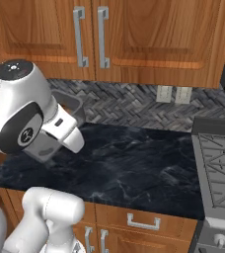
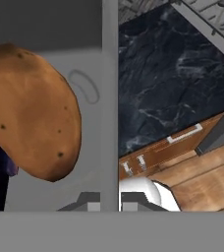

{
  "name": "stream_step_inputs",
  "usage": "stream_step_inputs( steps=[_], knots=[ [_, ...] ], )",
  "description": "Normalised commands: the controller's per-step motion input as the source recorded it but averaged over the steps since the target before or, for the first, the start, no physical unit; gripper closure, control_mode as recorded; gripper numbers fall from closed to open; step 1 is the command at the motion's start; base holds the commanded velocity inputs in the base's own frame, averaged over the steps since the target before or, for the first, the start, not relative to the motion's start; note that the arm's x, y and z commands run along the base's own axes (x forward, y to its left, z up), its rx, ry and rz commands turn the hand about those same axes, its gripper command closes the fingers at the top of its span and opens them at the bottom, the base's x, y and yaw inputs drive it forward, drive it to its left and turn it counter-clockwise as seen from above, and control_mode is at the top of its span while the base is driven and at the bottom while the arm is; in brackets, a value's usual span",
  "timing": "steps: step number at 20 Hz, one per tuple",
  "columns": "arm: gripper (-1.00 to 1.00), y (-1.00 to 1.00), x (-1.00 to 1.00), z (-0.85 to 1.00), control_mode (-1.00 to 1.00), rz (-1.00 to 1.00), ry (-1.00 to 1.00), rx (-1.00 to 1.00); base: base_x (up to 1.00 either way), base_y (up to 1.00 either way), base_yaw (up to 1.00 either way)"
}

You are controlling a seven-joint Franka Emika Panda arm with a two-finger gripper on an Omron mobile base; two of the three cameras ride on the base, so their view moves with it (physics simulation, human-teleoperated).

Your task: Place the tupperware on the top shelf of the fridge. Make space for the tupperware among the existing items by rearranging them on the shelves if needed. Close the fridge door when finished.

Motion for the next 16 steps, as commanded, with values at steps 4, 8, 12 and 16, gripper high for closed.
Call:
stream_step_inputs(
  steps=[4,8,12,16],
  knots=[
    [1.0,0.0,0.03,0.0,-1.0,0.0,0.0,0.0,0.0,0.0,0.0],
    [1.0,0.04,-0.16,0.0,-1.0,0.07,0.0,0.0,0.0,0.0,0.0],
    [1.0,0.09,-0.77,-0.07,-1.0,0.46,0.0,-0.04,0.0,0.0,0.0],
    [1.0,0.0,-0.97,-0.14,-1.0,0.63,-0.03,-0.03,0.0,0.0,0.0]
  ],
)
